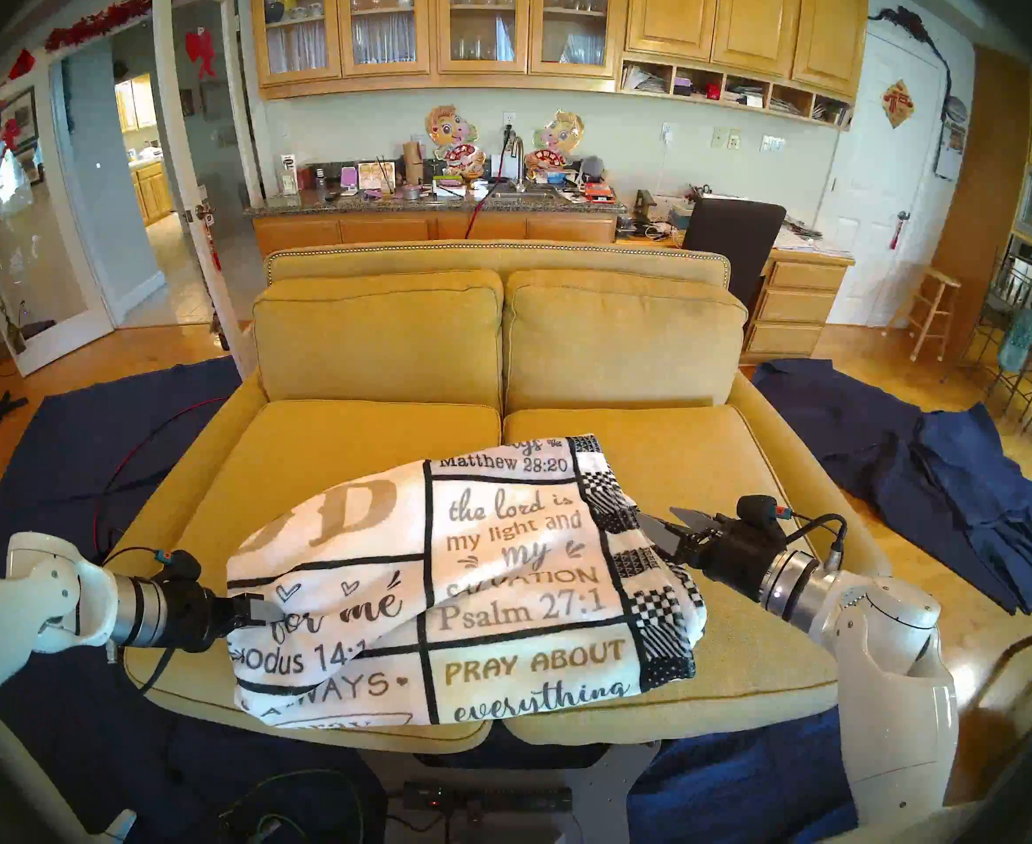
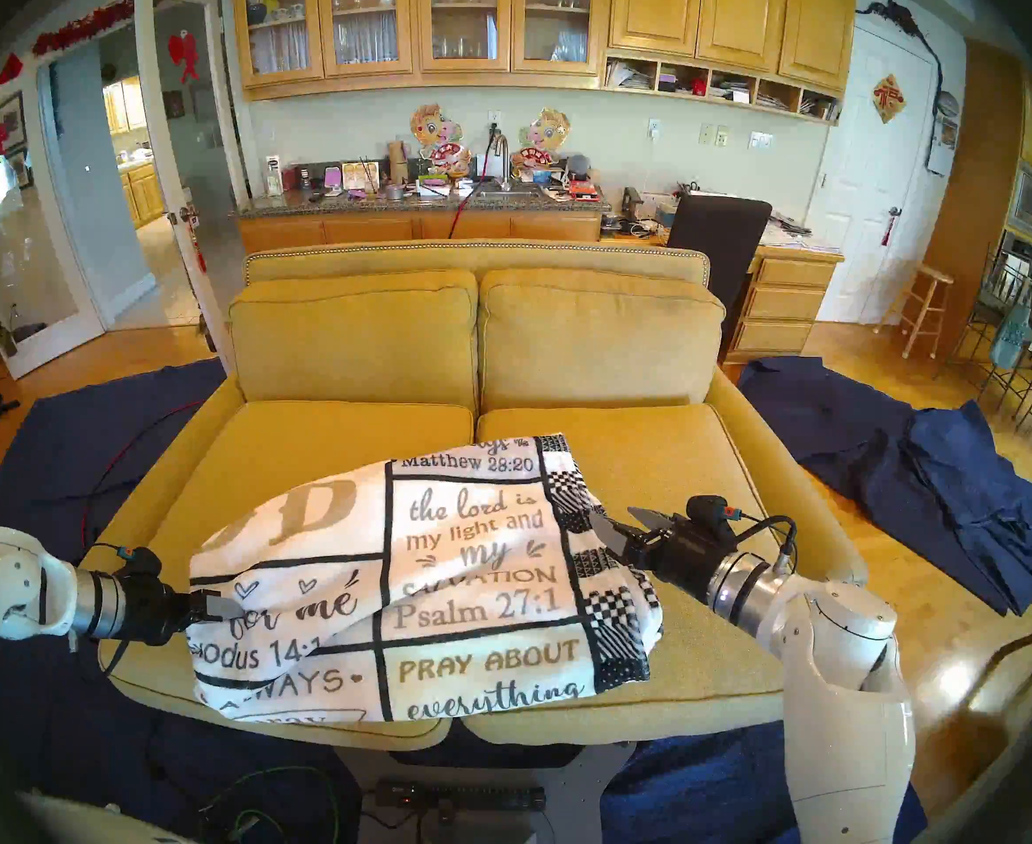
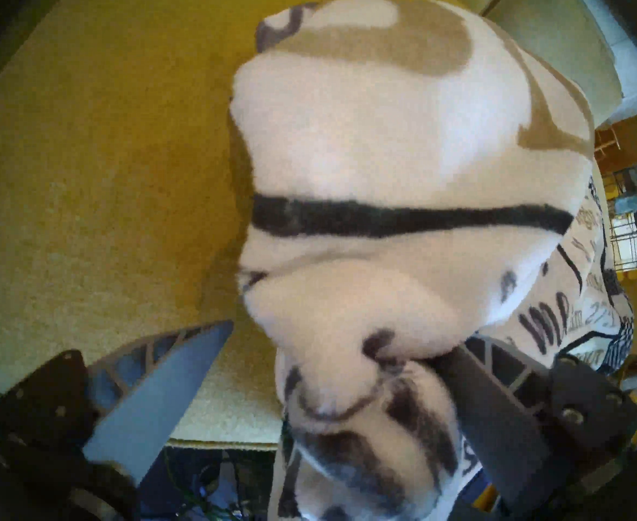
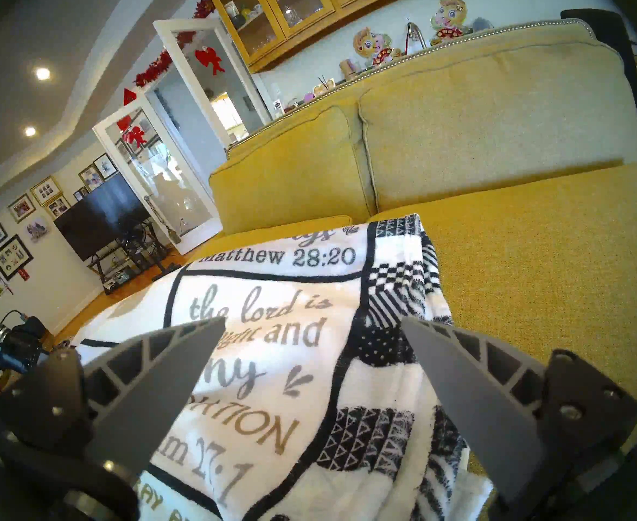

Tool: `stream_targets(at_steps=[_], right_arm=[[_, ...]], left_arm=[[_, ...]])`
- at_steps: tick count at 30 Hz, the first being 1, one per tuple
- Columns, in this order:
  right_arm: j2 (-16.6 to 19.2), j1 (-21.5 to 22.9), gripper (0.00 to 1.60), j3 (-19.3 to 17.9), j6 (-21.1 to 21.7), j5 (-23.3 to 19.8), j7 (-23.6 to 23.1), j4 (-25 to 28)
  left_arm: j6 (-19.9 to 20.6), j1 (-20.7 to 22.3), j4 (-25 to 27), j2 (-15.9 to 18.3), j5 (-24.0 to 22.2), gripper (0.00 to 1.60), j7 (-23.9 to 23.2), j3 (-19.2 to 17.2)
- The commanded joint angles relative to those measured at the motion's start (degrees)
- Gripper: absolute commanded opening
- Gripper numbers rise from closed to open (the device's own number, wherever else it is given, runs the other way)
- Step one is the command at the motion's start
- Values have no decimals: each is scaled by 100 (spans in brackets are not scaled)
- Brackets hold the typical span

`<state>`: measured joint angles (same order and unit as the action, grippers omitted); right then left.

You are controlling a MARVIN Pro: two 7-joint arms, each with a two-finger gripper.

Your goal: Fold the blanket in half twice

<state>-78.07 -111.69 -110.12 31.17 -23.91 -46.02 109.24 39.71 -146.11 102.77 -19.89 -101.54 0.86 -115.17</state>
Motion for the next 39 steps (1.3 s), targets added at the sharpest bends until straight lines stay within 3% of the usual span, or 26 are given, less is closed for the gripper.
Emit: stream_targets(at_steps=[1, 8, 28, 39], right_arm=[[-11, 49, 160, 8, -56, -32, -39, 145], [-12, 84, 160, 47, -54, -21, -43, 66], [23, 198, 160, 159, -28, 35, 7, -144], [384, -112, 160, -140, 207, 148, -75, 385]], left_arm=[[5, 505, -379, 421, -419, 160, -336, 242], [-151, 879, -569, 610, -563, 160, -770, 781], [-917, 1734, -356, 744, 23, 160, -1331, 1821], [-1023, 2123, -592, 643, 296, 160, -1482, 2263]])
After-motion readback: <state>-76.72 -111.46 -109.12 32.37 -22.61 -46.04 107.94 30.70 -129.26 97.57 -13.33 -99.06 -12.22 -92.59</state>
